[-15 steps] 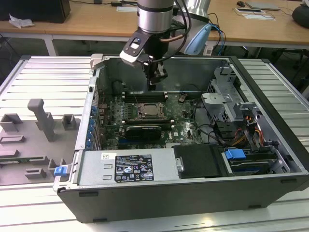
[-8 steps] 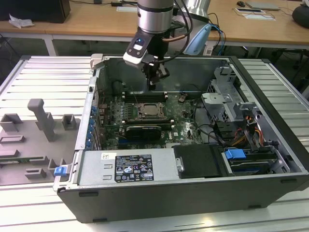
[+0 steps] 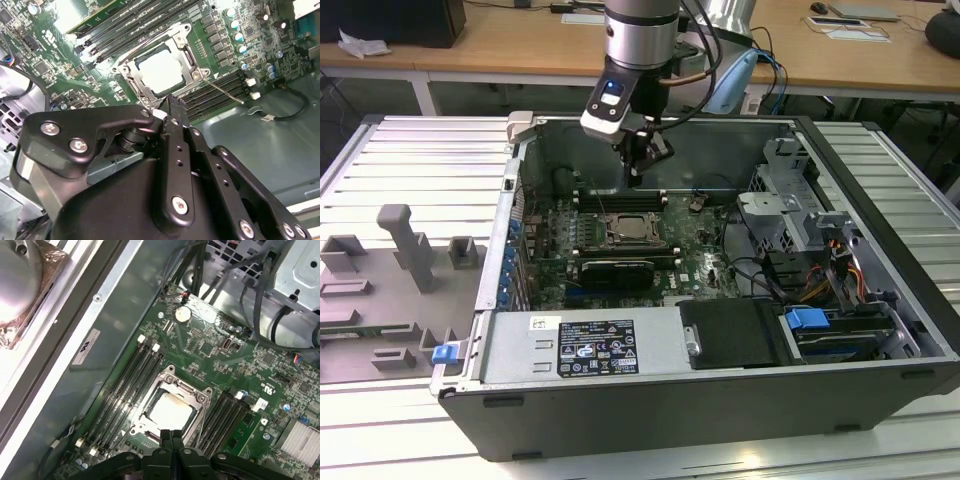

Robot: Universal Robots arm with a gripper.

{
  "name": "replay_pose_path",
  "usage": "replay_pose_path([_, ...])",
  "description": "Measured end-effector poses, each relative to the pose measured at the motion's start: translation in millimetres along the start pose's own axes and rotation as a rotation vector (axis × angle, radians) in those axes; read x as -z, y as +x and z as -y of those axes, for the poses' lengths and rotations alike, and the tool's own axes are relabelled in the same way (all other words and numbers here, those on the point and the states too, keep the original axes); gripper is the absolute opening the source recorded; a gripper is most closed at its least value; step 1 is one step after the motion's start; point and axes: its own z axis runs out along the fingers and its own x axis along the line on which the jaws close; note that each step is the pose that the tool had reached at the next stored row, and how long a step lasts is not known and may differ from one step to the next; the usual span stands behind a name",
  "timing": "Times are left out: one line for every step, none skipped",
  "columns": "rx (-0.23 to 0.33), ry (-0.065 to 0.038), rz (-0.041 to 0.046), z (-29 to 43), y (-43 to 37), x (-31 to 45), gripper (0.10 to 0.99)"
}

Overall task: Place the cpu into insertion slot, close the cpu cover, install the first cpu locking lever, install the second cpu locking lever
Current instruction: 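Install the first cpu locking lever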

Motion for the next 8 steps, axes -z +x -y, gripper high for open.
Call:
replay_pose_path([0.021,0.0,-0.0006,0.0,0.0,0.0,0.106])
replay_pose_path([0.032,0.001,-0.001,0.0,0.0,0.0,0.106])
replay_pose_path([0.045,0.001,-0.0014,0.0,0.0,0.0,0.106])
replay_pose_path([0.057,0.001,-0.0017,0.0,0.0,0.0,0.106])
replay_pose_path([0.068,0.001,-0.0021,0.0,0.0,0.0,0.106])
replay_pose_path([0.078,0.001,-0.0023,0.0,0.0,0.0,0.106])
replay_pose_path([0.084,0.001,-0.0025,0.0,0.0,0.0,0.106])
replay_pose_path([0.095,0.002,-0.0028,0.0,0.0,0.0,0.106])
